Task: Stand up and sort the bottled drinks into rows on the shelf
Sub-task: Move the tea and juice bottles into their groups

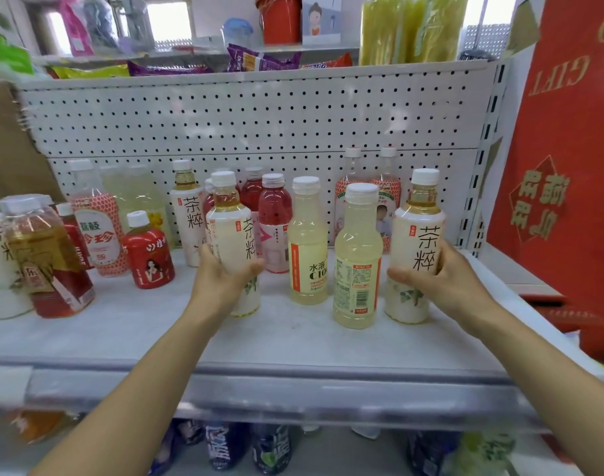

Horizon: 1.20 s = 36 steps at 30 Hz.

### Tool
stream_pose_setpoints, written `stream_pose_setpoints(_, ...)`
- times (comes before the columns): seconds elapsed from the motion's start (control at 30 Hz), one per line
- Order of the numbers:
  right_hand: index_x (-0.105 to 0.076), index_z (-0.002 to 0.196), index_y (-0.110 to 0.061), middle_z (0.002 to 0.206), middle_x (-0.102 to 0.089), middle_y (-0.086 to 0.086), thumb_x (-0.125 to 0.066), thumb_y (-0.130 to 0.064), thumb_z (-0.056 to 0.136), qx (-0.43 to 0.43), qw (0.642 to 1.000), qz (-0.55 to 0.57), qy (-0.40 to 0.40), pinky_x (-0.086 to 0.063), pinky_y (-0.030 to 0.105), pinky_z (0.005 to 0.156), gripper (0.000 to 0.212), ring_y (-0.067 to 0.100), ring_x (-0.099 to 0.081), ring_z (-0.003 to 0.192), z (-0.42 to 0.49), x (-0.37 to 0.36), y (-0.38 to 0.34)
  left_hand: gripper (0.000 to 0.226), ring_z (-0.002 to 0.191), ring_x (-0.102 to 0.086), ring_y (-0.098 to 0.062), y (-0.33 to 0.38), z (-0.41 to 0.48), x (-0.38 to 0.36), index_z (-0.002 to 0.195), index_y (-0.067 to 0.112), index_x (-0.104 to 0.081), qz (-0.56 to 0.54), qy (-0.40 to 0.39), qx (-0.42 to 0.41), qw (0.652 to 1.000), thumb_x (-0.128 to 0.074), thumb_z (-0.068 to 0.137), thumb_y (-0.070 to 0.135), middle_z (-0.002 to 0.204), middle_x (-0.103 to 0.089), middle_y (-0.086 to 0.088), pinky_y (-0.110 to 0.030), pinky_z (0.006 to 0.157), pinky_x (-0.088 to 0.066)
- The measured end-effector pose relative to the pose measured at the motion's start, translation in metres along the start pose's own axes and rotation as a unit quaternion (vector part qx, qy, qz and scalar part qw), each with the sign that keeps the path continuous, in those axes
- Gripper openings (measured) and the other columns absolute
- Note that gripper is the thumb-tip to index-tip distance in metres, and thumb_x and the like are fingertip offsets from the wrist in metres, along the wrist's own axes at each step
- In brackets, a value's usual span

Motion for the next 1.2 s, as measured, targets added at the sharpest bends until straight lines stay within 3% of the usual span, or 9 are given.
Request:
stream_pose_setpoints(0.17, -0.055, 0.124, -0.024, 0.107, -0.064, -0.009, -0.083, -0.029, 0.073, 0.046, 0.998, -0.001, 0.032, -0.051, 0.032, 0.080, 0.058, 0.011, -0.063, 0.097, -0.032, 0.004, -0.012, 0.073, 0.101, -0.060, 0.000, 0.020, -0.051, 0.011, 0.133, 0.024, -0.034, 0.004, 0.017, -0.037, 0.999, -0.082, 0.079, 0.029, 0.112, -0.060, 0.019, -0.030, 0.090, -0.048)
stream_pose_setpoints(0.27, -0.057, 0.121, -0.022, 0.104, -0.065, -0.010, -0.080, -0.033, 0.077, 0.047, 0.995, 0.027, 0.083, -0.051, 0.028, 0.070, 0.051, 0.008, -0.063, 0.092, -0.036, 0.015, -0.008, 0.076, 0.100, -0.058, -0.009, 0.030, -0.062, 0.004, 0.136, 0.022, -0.028, 0.028, 0.033, -0.051, 0.998, -0.080, 0.081, 0.031, 0.103, -0.051, 0.026, -0.033, 0.091, -0.048)
stream_pose_setpoints(0.37, -0.055, 0.116, -0.022, 0.100, -0.064, -0.009, -0.076, -0.037, 0.080, 0.032, 0.991, 0.059, 0.117, -0.048, 0.027, 0.063, 0.044, 0.014, -0.064, 0.091, -0.047, 0.020, -0.006, 0.076, 0.104, -0.062, -0.017, 0.038, -0.072, 0.002, 0.139, 0.023, -0.030, -0.010, 0.041, -0.052, 0.998, -0.078, 0.081, 0.035, 0.107, -0.056, 0.016, -0.039, 0.089, -0.054)
stream_pose_setpoints(0.53, -0.048, 0.118, -0.021, 0.103, -0.061, -0.009, -0.076, -0.035, 0.081, 0.069, 0.984, 0.087, 0.137, -0.046, 0.025, 0.064, 0.048, 0.009, -0.061, 0.092, -0.079, 0.017, -0.037, 0.078, 0.108, -0.062, -0.013, 0.041, -0.097, 0.024, 0.140, 0.032, -0.043, -0.099, 0.062, -0.045, 0.992, -0.078, 0.073, 0.051, 0.120, -0.063, 0.009, -0.037, 0.089, -0.055)
stream_pose_setpoints(0.7, -0.046, 0.103, -0.030, 0.097, -0.060, -0.011, -0.076, -0.033, 0.081, 0.103, 0.987, 0.087, 0.082, -0.046, 0.021, 0.060, 0.037, 0.005, -0.061, 0.084, -0.108, -0.023, -0.080, 0.055, 0.099, -0.066, -0.009, 0.051, -0.125, 0.050, 0.130, 0.030, -0.051, -0.174, 0.048, -0.044, 0.983, -0.074, 0.081, 0.040, 0.111, -0.067, 0.010, -0.031, 0.081, -0.054)
stream_pose_setpoints(0.8, -0.047, 0.110, -0.028, 0.098, -0.062, -0.012, -0.076, -0.035, 0.080, 0.103, 0.991, 0.082, 0.035, -0.048, 0.016, 0.056, 0.043, 0.003, -0.062, 0.082, -0.128, -0.070, -0.095, 0.059, 0.096, -0.068, -0.009, 0.041, -0.144, 0.077, 0.126, 0.035, -0.053, -0.188, 0.036, -0.029, 0.981, -0.073, 0.073, 0.049, 0.110, -0.069, 0.010, -0.031, 0.078, -0.055)
stream_pose_setpoints(0.87, -0.048, 0.113, -0.027, 0.101, -0.063, -0.012, -0.077, -0.038, 0.078, 0.097, 0.992, 0.077, 0.013, -0.050, 0.021, 0.061, 0.047, 0.005, -0.064, 0.086, -0.142, -0.105, -0.102, 0.055, 0.094, -0.070, -0.010, 0.027, -0.158, 0.104, 0.120, 0.040, -0.054, -0.190, 0.034, -0.013, 0.981, -0.073, 0.070, 0.052, 0.108, -0.070, 0.010, -0.034, 0.077, -0.057)
stream_pose_setpoints(1.07, -0.050, 0.113, -0.025, 0.100, -0.066, -0.009, -0.077, -0.042, 0.078, 0.058, 0.993, 0.090, -0.050, -0.051, 0.027, 0.064, 0.047, 0.010, -0.066, 0.086, -0.197, -0.212, -0.120, 0.054, 0.096, -0.068, -0.015, -0.015, -0.191, 0.205, 0.124, 0.031, -0.054, -0.163, 0.061, 0.033, 0.984, -0.072, 0.077, 0.048, 0.110, -0.069, 0.005, -0.029, 0.071, -0.053)
stream_pose_setpoints(1.2, -0.050, 0.111, -0.022, 0.100, -0.064, -0.007, -0.077, -0.040, 0.079, 0.043, 0.992, 0.092, -0.076, -0.047, 0.023, 0.059, 0.045, 0.010, -0.064, 0.084, -0.230, -0.268, -0.134, 0.049, 0.096, -0.068, -0.011, -0.039, -0.207, 0.260, 0.116, 0.039, -0.056, -0.146, 0.066, 0.044, 0.986, -0.078, 0.074, 0.052, 0.108, -0.070, 0.010, -0.028, 0.074, -0.054)
Point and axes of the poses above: each hand's wrist, its own z-axis towards the middle knuckle, its own x-axis out of the back of the hand, y = z × x, the point moved 9 cm from there along z, towards the middle knuckle
